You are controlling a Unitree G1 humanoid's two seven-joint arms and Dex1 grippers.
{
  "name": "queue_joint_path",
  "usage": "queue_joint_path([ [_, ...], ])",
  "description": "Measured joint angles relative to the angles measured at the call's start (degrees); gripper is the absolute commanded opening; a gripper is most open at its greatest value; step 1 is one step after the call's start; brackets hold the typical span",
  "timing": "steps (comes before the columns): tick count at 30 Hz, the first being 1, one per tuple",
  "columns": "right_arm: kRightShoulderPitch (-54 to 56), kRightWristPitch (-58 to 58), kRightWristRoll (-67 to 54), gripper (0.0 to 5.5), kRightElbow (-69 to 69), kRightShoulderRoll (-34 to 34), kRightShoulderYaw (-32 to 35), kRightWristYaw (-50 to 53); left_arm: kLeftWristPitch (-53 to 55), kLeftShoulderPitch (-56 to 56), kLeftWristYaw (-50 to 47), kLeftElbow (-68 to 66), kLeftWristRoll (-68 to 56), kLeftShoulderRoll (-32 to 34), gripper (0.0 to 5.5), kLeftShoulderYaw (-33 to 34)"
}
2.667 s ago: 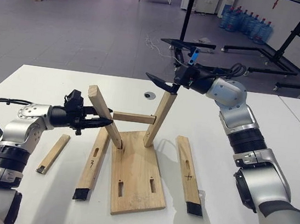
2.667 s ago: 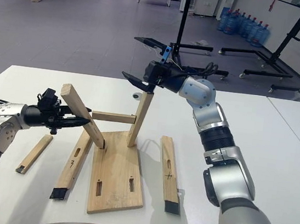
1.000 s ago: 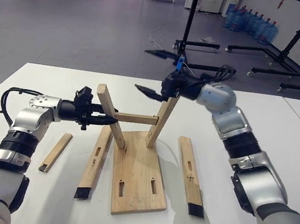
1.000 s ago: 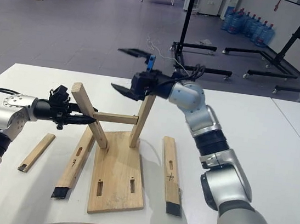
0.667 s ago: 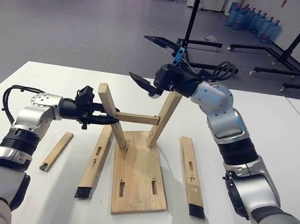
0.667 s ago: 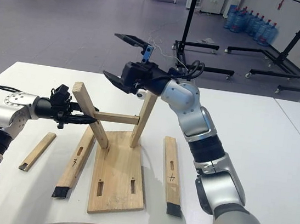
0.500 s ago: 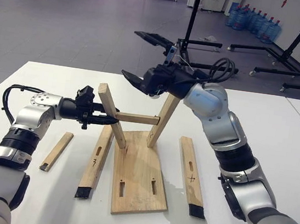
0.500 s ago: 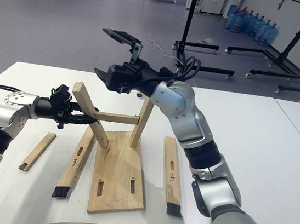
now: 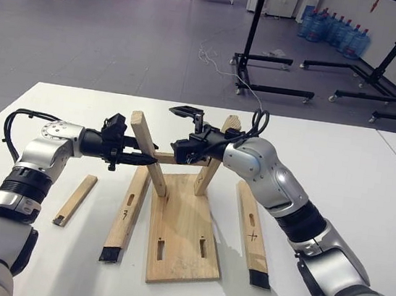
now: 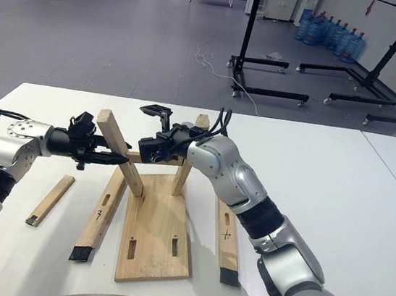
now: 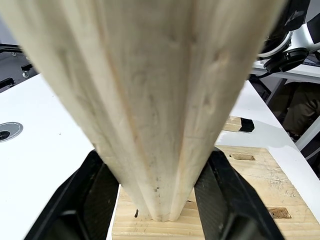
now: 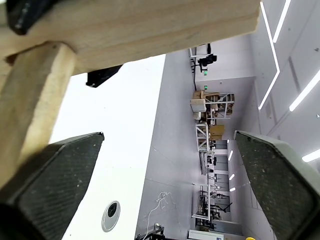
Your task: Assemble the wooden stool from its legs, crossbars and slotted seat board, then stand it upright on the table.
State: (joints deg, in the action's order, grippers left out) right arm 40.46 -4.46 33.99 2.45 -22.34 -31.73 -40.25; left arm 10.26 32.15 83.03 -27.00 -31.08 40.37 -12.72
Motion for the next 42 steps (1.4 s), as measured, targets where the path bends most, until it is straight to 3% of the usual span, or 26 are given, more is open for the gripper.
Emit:
queue_joint_path([
  [8, 1.2, -1.6, -5.0, 4.83, 1.5, -2.7, -0.1, -7.1, -0.5, 0.8, 0.1, -0.6, 0.3, 0.0, 2.01, -1.1],
  [19, 1.6, -5.8, -7.7, 4.83, -2.2, -0.9, 1.0, -3.2, -2.0, 1.9, 1.2, -2.2, 0.3, 0.0, 2.01, -1.6],
  [24, 1.9, -4.3, -19.5, 4.83, -2.1, 3.1, 10.0, -0.2, -2.7, 2.5, 2.1, -2.6, 0.3, -0.1, 2.01, -1.7],
  [29, 7.9, 10.5, -44.4, 4.83, -3.9, 2.6, 27.4, -4.0, -2.8, 2.7, 2.3, -2.7, 0.3, 0.0, 2.01, -1.9],
  [33, 8.1, 30.7, -64.2, 4.83, -12.0, -4.6, 38.4, -16.8, -2.9, 3.4, 2.5, -2.7, 0.3, 0.0, 2.01, -2.2],
  [37, 2.2, 48.7, -76.0, 4.83, -16.1, -9.2, 41.0, -28.2, -2.9, 3.3, 2.6, -2.5, 0.3, 0.1, 2.01, -2.2],
  [42, -4.3, 51.8, -77.0, 4.83, -16.2, -7.8, 37.8, -32.0, -2.9, 3.3, 2.6, -1.7, 0.3, 0.3, 2.01, -2.4],
])
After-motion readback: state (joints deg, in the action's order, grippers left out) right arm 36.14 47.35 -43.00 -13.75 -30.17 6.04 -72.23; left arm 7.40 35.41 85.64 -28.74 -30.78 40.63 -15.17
